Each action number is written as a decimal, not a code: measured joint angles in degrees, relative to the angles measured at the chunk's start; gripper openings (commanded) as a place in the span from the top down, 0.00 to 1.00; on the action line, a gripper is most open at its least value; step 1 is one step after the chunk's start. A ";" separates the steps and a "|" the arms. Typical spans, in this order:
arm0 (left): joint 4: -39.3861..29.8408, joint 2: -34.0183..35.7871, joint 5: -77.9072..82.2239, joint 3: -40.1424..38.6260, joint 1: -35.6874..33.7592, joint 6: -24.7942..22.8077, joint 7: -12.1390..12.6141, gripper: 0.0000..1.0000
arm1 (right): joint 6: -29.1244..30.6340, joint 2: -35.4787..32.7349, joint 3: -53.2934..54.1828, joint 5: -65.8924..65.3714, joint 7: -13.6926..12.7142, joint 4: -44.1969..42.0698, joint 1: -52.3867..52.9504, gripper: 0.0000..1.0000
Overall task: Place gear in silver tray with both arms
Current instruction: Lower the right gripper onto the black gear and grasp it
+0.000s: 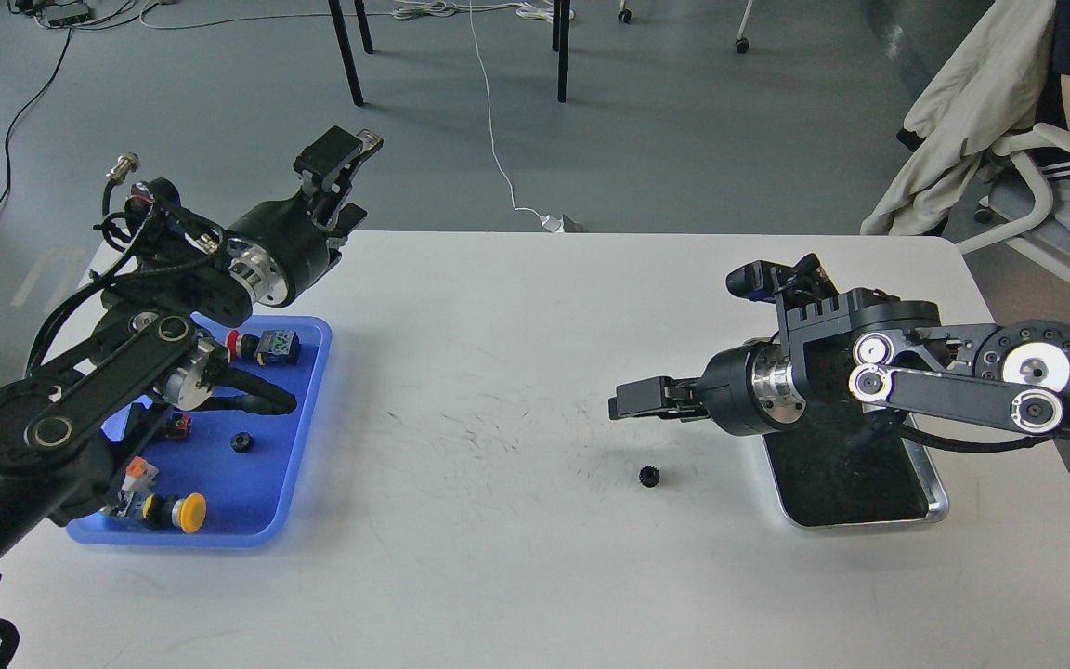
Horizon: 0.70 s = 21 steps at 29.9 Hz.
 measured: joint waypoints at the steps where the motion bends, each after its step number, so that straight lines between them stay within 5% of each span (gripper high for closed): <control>1: 0.00 0.00 0.00 -0.04 0.00 0.00 0.00 0.02 | 0.47 0.17 -1.51 -0.10 -0.10 -0.09 0.77 0.02; 21: -0.18 -0.10 0.00 -0.94 0.00 0.00 -1.68 0.02 | 4.57 8.30 -9.20 0.13 -0.19 -3.88 3.88 0.18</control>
